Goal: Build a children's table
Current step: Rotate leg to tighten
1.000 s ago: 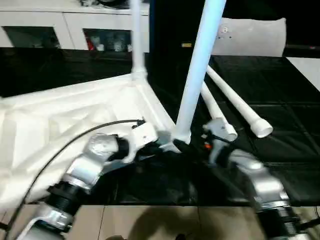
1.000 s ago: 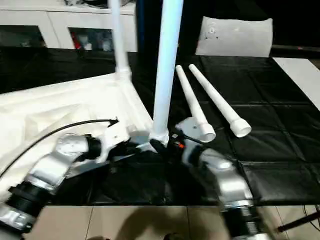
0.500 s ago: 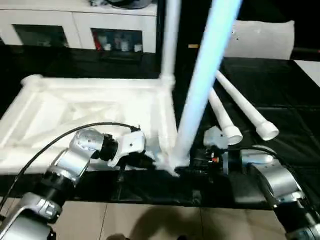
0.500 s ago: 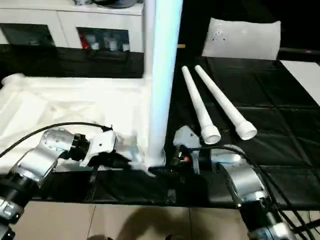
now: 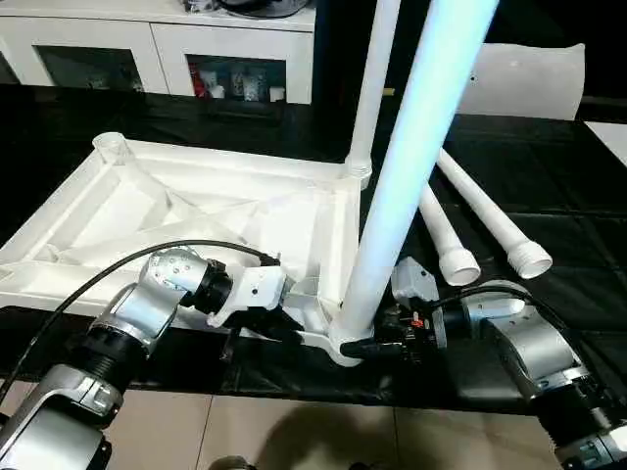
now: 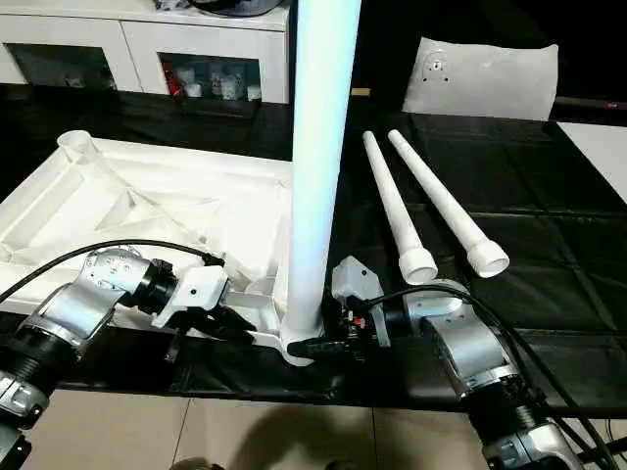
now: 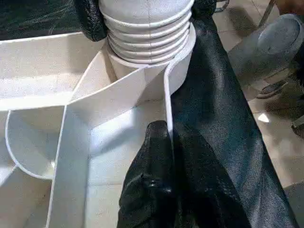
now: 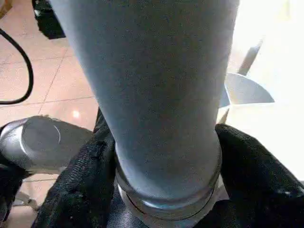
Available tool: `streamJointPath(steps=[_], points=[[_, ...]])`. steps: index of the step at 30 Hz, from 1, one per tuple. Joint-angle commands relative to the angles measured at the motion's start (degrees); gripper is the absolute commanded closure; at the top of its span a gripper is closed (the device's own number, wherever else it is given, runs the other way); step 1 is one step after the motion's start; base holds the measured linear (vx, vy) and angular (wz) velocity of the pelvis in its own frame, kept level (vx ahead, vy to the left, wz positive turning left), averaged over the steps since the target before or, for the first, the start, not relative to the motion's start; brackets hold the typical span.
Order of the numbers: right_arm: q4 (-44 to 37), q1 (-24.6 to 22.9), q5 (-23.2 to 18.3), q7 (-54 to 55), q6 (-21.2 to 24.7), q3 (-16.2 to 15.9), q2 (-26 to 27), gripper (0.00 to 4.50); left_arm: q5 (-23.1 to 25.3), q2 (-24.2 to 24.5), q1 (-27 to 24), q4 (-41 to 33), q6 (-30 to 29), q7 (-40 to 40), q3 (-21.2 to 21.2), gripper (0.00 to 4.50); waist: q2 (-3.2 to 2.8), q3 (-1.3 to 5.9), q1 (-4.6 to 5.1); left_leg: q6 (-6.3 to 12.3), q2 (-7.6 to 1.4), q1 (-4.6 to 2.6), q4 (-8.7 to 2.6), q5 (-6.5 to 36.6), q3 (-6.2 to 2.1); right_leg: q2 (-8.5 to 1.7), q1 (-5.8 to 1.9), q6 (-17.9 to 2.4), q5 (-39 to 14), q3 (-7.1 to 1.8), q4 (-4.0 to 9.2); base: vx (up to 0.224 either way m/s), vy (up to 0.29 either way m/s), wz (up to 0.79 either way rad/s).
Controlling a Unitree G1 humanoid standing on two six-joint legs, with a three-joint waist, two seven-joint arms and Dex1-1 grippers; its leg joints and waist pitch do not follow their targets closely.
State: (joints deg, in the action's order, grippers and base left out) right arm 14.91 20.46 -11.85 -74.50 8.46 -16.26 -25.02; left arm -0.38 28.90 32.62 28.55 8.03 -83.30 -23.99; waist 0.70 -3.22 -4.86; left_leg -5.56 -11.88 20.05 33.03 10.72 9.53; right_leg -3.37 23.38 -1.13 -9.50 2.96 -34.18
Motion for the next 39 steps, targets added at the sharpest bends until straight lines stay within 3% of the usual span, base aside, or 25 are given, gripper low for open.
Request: streamJointPath(steps=[1, 4, 5, 9, 11, 14, 16, 18, 19, 21, 22, 23, 24, 25, 27, 29, 31, 32, 35, 36, 39], points=[[0.3, 0.8, -0.7, -1.0, -0.4, -0.6, -0.2, 1.65, 1.7, 0.2, 0.5, 0.7, 1.5, -2.3, -2.4, 4.50, 0.23, 3.64, 0.17, 2.99, -1.14, -0.03, -3.31, 9.6, 0.48, -3.66, -3.19, -11.0, -13.9, -2.32, 3.59, 0.000, 0.000, 0.00], [-0.1, 0.4, -0.9, -1.0, 0.0, -0.5, 0.1, 1.75, 1.7, 0.1, 0.4, 1.2, 1.7, -1.6, -1.9, 4.50, 0.16, 3.70, 0.04, 2.81, -1.15, -0.03, -3.31, 9.5, 0.45, -3.66, -3.22, -11.1, -13.3, -2.29, 3.49, 0.000, 0.000, 0.00], [-0.6, -0.1, -1.4, -0.5, 0.8, -0.2, 0.5, 1.75, 1.4, -0.1, 0.1, 1.1, 1.1, -0.9, -1.4, 4.50, -0.13, 3.69, 0.01, 2.78, -1.15, -0.05, -3.32, 9.5, 0.43, -3.66, -3.21, -11.3, -13.1, -2.30, 3.47, 0.000, 0.000, 0.00], [-3.9, -3.3, -3.0, 5.6, 5.5, 1.3, 3.7, 1.78, -0.1, -2.1, -1.8, -1.4, -3.6, 4.8, 1.2, 4.50, -0.09, 3.56, -0.01, 2.20, -1.19, -0.06, -3.49, 10.9, 0.39, -3.71, -3.20, -11.1, -14.6, -2.26, 3.71, 0.000, 0.000, 0.00], [-4.5, -4.1, -2.4, 8.8, 6.6, 1.6, 5.1, 1.78, -0.1, -2.7, -2.4, -2.2, -5.2, 6.8, 1.8, 4.50, -0.16, 3.32, 0.24, 1.67, -1.08, -0.15, -3.69, 12.5, 0.30, -3.66, -3.05, -10.0, -18.3, -2.23, 4.14, 0.000, 0.000, 0.00], [-4.7, -5.3, 0.8, 17.7, 8.1, 1.6, 9.0, 1.78, 0.6, -4.9, -3.2, -4.0, -10.9, 14.0, 3.7, 4.50, -0.06, 2.78, 0.78, 0.45, -0.86, -0.57, -3.94, 17.1, 0.03, -3.79, -2.55, -7.2, -28.0, -2.02, 5.19, 0.000, 0.000, 0.00], [-4.6, -5.4, 1.7, 20.1, 8.9, 1.6, 10.1, 1.78, 0.7, -5.6, -3.3, -4.4, -12.9, 16.0, 4.3, 4.50, -0.12, 2.51, 1.79, -0.45, -0.52, -0.76, -4.04, 19.8, -0.45, -3.89, -2.39, -3.9, -35.7, -1.64, 6.04, 0.000, 0.000, 0.00], [-3.6, -4.8, 2.8, 28.7, 12.6, 3.0, 15.0, 1.78, 0.2, -8.2, -4.1, -7.1, -18.5, 20.5, 5.8, 4.50, -0.12, 2.45, 2.58, -0.62, -0.26, -0.54, -4.07, 20.7, -0.73, -3.82, -2.43, -2.6, -37.9, -1.29, 6.52, 0.000, 0.000, 0.00], [-2.9, -4.1, 2.7, 32.7, 14.4, 4.1, 17.6, 1.78, 0.3, -9.6, -4.3, -8.3, -21.2, 23.0, 6.3, 4.50, -0.19, 2.45, 3.31, -1.10, -0.38, -0.40, -4.20, 21.4, -0.86, -3.74, -2.33, -2.9, -37.5, -1.31, 6.26, 0.000, 0.000, 0.00], [-2.0, -3.2, 2.9, 37.5, 16.5, 5.3, 20.5, 1.78, 0.5, -11.4, -4.3, -9.6, -24.4, 26.2, 7.0, 4.50, -0.24, 2.54, 3.87, -1.17, -0.15, -0.46, -4.07, 22.3, -1.17, -3.80, -2.39, -2.3, -38.8, -0.81, 6.63, 0.000, 0.000, 0.00], [-0.8, -2.2, 3.8, 40.9, 17.3, 5.6, 22.5, 1.78, 1.0, -13.3, -3.9, -10.2, -27.3, 29.5, 7.8, 4.50, -0.88, 2.62, 4.50, -1.08, -0.21, -0.96, -4.00, 24.1, -1.33, -3.74, -2.08, -2.5, -38.1, -0.43, 7.03, 0.000, 0.000, 0.00], [0.3, -1.3, 4.3, 43.4, 17.5, 5.8, 24.0, 1.78, 1.7, -14.7, -3.4, -10.4, -29.0, 32.2, 8.3, 4.50, -0.83, 2.85, 4.88, -0.98, -0.32, -1.07, -3.93, 23.9, -1.33, -3.88, -2.19, -3.4, -36.0, -0.55, 6.96, 0.000, 0.000, 0.00], [1.0, -0.7, 4.8, 45.4, 18.0, 6.1, 25.2, 1.78, 2.5, -15.9, -2.9, -10.5, -30.3, 34.4, 8.7, 4.50, -0.78, 2.92, 5.17, -0.63, -0.38, -0.41, -4.23, 23.3, -1.56, -3.73, -2.74, -4.4, -32.6, -0.35, 6.61, 0.000, 0.000, 0.00], [1.4, -0.3, 5.1, 46.7, 18.3, 6.3, 26.0, 1.78, 2.9, -16.6, -2.6, -10.7, -31.3, 35.8, 8.9, 4.50, -0.70, 2.69, 5.35, -0.37, -0.36, -0.60, -4.24, 24.5, -1.42, -3.51, -2.30, -4.5, -32.5, -0.31, 6.79, 0.000, 0.000, 0.00], [2.0, 0.4, 6.3, 48.2, 18.4, 5.9, 26.7, 1.78, 3.5, -18.1, -1.9, -11.0, -32.7, 38.6, 9.3, 4.50, -0.50, 2.76, 5.31, 0.30, 0.00, -1.17, -3.73, 24.6, -1.09, -3.63, -1.90, -4.5, -33.3, -0.49, 7.15, 0.000, 0.000, 0.00], [2.1, 0.4, 6.6, 48.8, 18.4, 5.9, 26.9, 1.78, 3.8, -18.5, -1.7, -11.3, -33.2, 39.4, 9.3, 4.50, -0.43, 2.74, 5.28, 0.68, 0.02, -0.91, -3.80, 23.9, -1.06, -3.60, -2.04, -4.3, -33.4, -0.51, 7.12, 0.000, 0.000, 0.00], [1.0, -0.3, 7.0, 47.6, 16.5, 5.8, 26.7, 1.78, 4.8, -18.4, -1.6, -11.9, -33.2, 39.6, 8.8, 4.50, -0.77, 2.79, 5.15, 0.86, -0.12, -0.75, -3.97, 23.2, -1.06, -3.62, -2.09, -4.4, -31.6, -0.70, 6.98, 0.000, 0.000, 0.00], [0.8, -0.4, 7.0, 47.5, 16.2, 5.8, 26.7, 1.23, 4.9, -18.4, -1.6, -11.9, -33.1, 39.7, 8.7, 4.50, -0.73, 2.86, 5.13, 0.89, -0.16, -0.68, -4.00, 22.9, -1.05, -3.63, -2.16, -4.6, -30.9, -0.76, 6.89, 0.000, 0.000, 0.00], [-0.2, -1.1, 6.3, 46.8, 15.3, 6.5, 26.0, 1.07, 5.2, -17.5, -2.2, -12.3, -32.5, 39.3, 8.5, 4.50, -0.87, 3.01, 4.90, 0.96, -0.37, -0.54, -4.14, 21.6, -0.95, -3.59, -2.31, -5.9, -27.2, -1.11, 6.39, 0.000, 0.000, 0.00], [-1.2, -1.8, 5.8, 45.4, 13.6, 7.1, 24.6, 0.99, 5.0, -16.1, -3.0, -12.9, -31.4, 38.0, 8.6, 4.50, -0.81, 3.26, 4.76, 1.02, -0.43, -0.26, -4.13, 19.9, -0.84, -3.59, -2.64, -7.2, -23.5, -1.31, 5.89, 0.000, 0.000, 0.00], [-2.3, -2.3, 4.8, 43.3, 11.8, 7.9, 22.8, 0.61, 4.5, -14.2, -3.8, -13.3, -30.2, 35.2, 8.2, 4.50, -0.81, 3.45, 4.31, 1.65, -0.51, -0.06, -4.00, 17.7, -0.64, -3.67, -2.81, -7.9, -21.7, -1.38, 5.69, 0.000, 0.000, 0.00]])
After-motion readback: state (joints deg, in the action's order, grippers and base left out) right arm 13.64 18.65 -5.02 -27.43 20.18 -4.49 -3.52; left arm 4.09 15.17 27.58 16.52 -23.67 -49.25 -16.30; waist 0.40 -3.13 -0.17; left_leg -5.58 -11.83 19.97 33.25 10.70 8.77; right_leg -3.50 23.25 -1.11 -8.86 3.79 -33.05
